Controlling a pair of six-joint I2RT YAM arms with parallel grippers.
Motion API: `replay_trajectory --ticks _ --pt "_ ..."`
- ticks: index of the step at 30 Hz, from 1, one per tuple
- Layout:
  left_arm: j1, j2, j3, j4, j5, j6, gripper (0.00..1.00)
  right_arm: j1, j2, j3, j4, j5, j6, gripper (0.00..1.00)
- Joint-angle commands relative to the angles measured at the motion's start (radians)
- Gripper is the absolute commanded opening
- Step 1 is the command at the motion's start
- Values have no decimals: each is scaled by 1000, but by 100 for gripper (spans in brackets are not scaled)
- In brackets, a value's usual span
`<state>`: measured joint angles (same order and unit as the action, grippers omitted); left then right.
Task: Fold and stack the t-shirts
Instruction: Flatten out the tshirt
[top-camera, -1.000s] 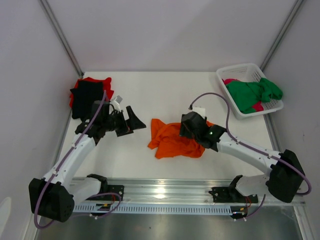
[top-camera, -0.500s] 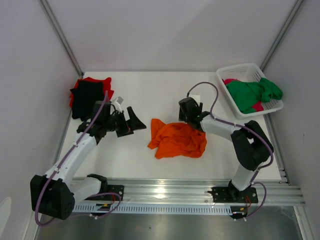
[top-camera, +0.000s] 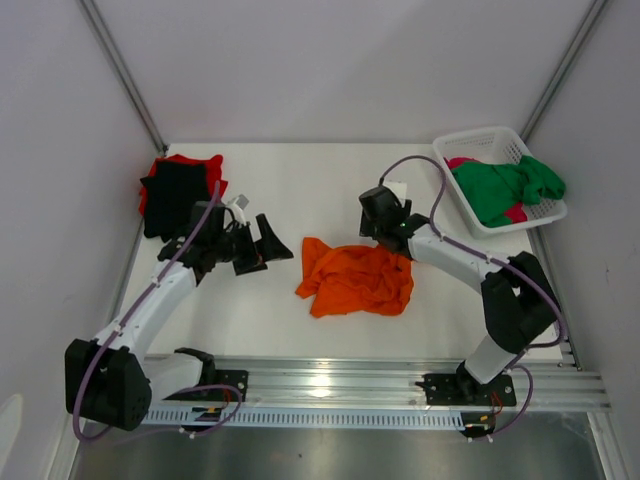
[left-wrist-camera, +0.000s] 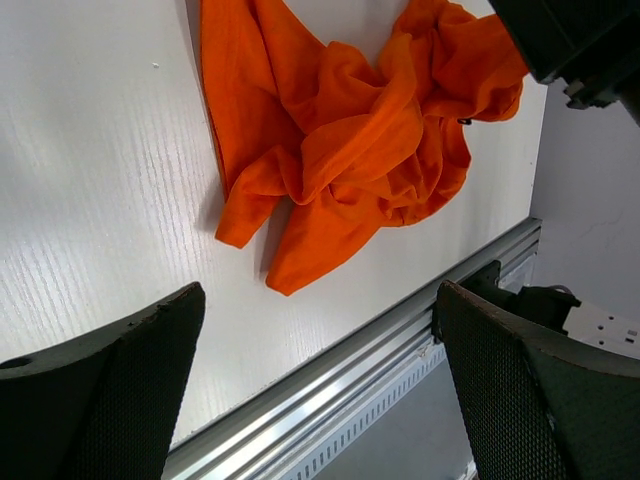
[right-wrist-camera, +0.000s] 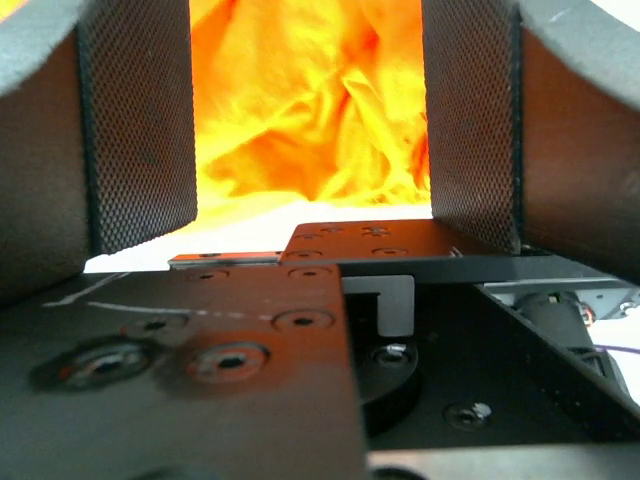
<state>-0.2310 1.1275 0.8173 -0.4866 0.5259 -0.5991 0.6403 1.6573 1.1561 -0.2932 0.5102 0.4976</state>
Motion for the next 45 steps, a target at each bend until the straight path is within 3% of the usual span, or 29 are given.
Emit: replay_trajectory --ticks 1,7,14,19,33,39,43,45 --pt "-7 9 28 28 2 28 99 1 -45 -1 -127 25 35 68" --pt "-7 31 75 13 9 42 99 -54 94 96 -329 -18 105 68" --pt "-7 25 89 0 10 50 99 -57 105 68 -306 -75 130 67" --pt "-7 14 82 -12 -7 61 99 -65 119 106 -555 2 235 67" --pt "-7 21 82 -23 -24 78 100 -42 -177 -114 -858 -33 472 66" --pt "-7 32 72 -7 -14 67 100 -28 -296 -107 -1001 16 558 66" --pt "-7 40 65 5 -1 59 99 4 -326 -69 -1029 82 605 66" --pt "-7 44 59 13 6 58 99 57 -361 -29 -915 175 564 66"
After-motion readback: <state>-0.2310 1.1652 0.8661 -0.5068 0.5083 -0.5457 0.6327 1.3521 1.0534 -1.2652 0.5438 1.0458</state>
